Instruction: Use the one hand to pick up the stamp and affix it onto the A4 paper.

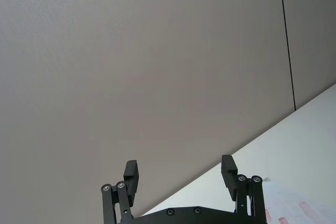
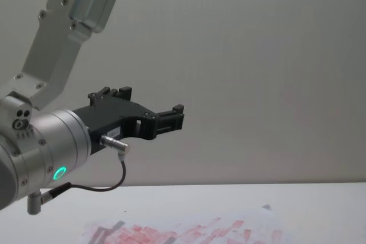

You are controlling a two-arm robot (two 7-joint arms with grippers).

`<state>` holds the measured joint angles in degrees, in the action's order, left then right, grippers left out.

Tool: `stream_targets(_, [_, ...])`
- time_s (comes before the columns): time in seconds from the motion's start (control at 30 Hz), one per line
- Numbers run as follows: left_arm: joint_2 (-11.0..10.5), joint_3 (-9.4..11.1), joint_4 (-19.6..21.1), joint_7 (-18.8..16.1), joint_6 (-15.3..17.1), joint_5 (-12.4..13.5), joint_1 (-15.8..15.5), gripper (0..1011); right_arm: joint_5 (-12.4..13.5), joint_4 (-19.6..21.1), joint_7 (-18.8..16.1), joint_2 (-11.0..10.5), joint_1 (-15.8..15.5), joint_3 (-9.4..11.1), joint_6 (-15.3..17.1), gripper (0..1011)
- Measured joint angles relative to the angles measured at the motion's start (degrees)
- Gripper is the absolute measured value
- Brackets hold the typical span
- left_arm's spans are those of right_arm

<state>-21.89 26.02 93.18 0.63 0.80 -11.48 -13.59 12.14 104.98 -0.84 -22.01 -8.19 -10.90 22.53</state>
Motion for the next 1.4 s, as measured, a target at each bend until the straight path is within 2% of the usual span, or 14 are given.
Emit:
stream_targets(0.3, [0.0,0.0,0.0,0.0,0.0,0.0,0.0,1001,-1.9,-0.1,-4.3,1.0,2.7,-0.6,-3.0,217])
stream_targets(0.63, [0.0,0.0,0.0,0.0,0.0,0.0,0.0,1001,-3.3,-2.9,-11.6,3.2,7.3,-2.0,-4.9,217])
stream_targets(0.73, [0.0,0.0,0.0,0.0,0.0,0.0,0.0,1001,-3.6,-4.9,-14.9,4.3,9.2,-2.6,-5.1,217])
stream_targets(1.07, [0.0,0.0,0.0,0.0,0.0,0.0,0.0,1001,-4.0,-11.6,-22.4,6.8,13.6,-4.3,-4.0,217])
stream_targets(1.4, [0.0,0.0,0.0,0.0,0.0,0.0,0.0,1001,-5.5,-18.7,-27.0,8.9,16.7,-6.0,-2.7,217])
